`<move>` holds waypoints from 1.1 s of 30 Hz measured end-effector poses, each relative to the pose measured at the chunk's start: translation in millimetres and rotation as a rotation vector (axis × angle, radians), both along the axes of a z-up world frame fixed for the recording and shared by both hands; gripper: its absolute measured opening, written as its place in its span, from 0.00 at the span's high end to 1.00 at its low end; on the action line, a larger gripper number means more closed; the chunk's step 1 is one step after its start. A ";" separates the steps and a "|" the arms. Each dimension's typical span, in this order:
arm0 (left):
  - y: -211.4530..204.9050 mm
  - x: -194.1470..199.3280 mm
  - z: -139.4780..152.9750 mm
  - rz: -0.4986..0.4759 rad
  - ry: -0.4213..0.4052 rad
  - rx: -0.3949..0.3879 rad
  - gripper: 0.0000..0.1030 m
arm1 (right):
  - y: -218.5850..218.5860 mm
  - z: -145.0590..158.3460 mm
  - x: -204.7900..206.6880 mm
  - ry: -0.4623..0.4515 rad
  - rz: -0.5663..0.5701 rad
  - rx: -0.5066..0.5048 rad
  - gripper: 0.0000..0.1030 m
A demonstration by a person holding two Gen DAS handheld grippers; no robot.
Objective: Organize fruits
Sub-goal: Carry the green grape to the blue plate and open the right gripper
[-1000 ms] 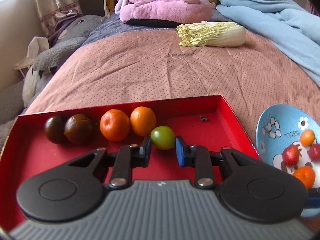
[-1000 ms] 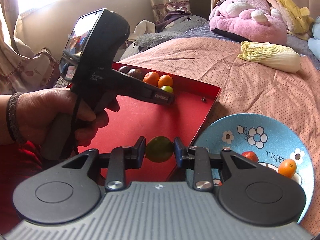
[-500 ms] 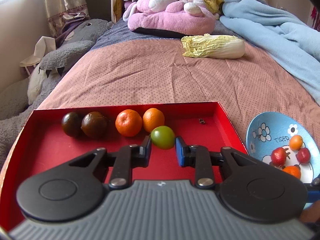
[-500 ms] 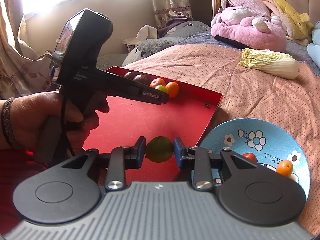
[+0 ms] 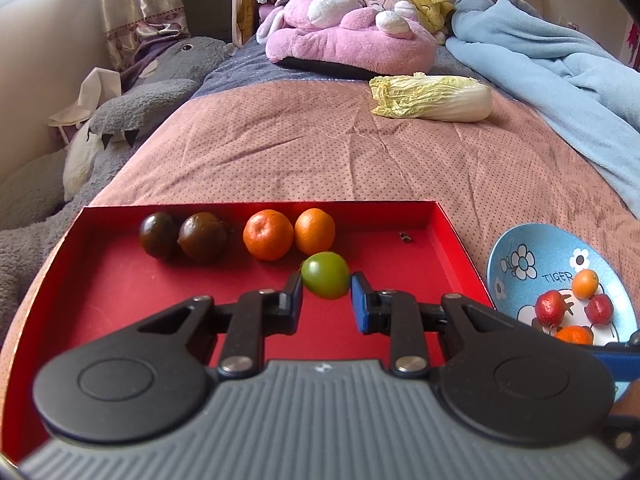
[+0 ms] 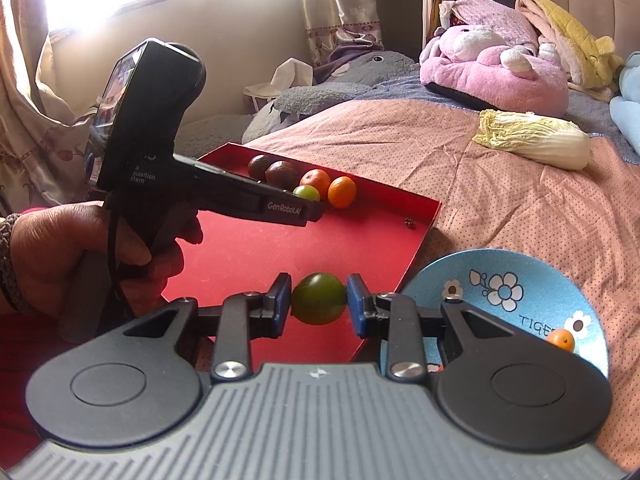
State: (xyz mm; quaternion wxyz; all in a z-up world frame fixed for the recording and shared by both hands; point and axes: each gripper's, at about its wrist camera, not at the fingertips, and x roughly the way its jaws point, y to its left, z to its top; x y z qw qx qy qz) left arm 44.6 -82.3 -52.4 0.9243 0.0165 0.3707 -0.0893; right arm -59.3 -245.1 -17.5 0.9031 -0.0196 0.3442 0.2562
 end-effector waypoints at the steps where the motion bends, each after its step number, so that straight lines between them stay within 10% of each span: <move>1: 0.0 0.0 -0.3 0.000 0.000 0.000 0.72 | -0.8 1.8 -0.4 -0.004 -0.003 0.000 0.66; 33: -8.8 -4.0 -2.4 -0.031 -0.004 0.030 0.72 | -63.2 -4.3 0.6 0.001 -0.174 -0.012 0.66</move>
